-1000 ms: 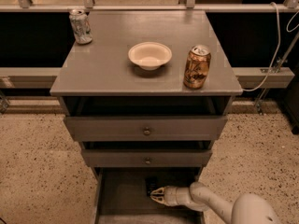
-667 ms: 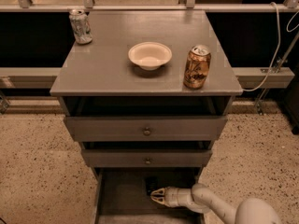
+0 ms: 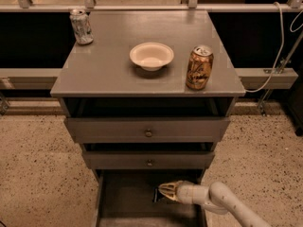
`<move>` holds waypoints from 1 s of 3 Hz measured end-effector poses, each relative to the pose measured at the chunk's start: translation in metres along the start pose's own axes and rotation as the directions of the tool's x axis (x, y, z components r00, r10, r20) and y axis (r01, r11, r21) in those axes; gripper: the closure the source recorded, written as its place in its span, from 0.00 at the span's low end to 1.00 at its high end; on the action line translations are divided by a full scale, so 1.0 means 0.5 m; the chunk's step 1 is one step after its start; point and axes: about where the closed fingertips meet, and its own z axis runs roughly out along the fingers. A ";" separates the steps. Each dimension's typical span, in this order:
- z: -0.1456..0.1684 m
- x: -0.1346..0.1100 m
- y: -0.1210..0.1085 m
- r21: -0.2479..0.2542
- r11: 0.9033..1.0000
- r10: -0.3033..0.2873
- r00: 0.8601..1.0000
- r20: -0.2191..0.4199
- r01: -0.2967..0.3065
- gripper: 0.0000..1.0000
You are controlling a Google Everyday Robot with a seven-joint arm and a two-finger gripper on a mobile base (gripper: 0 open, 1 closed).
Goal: Pick rxbar chocolate from bottom drawer and place on counter
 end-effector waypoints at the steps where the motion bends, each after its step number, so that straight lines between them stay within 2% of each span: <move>1: -0.118 -0.163 -0.031 0.048 0.989 -0.141 0.987 0.082 0.137 1.00; 2: -0.255 -0.339 0.016 0.042 0.973 -0.229 0.956 0.185 0.225 1.00; 3: -0.334 -0.393 0.064 0.054 0.974 -0.228 0.952 0.206 0.222 1.00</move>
Offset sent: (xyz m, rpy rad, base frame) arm -0.2816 -0.1292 0.2587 0.1563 -0.3230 0.2064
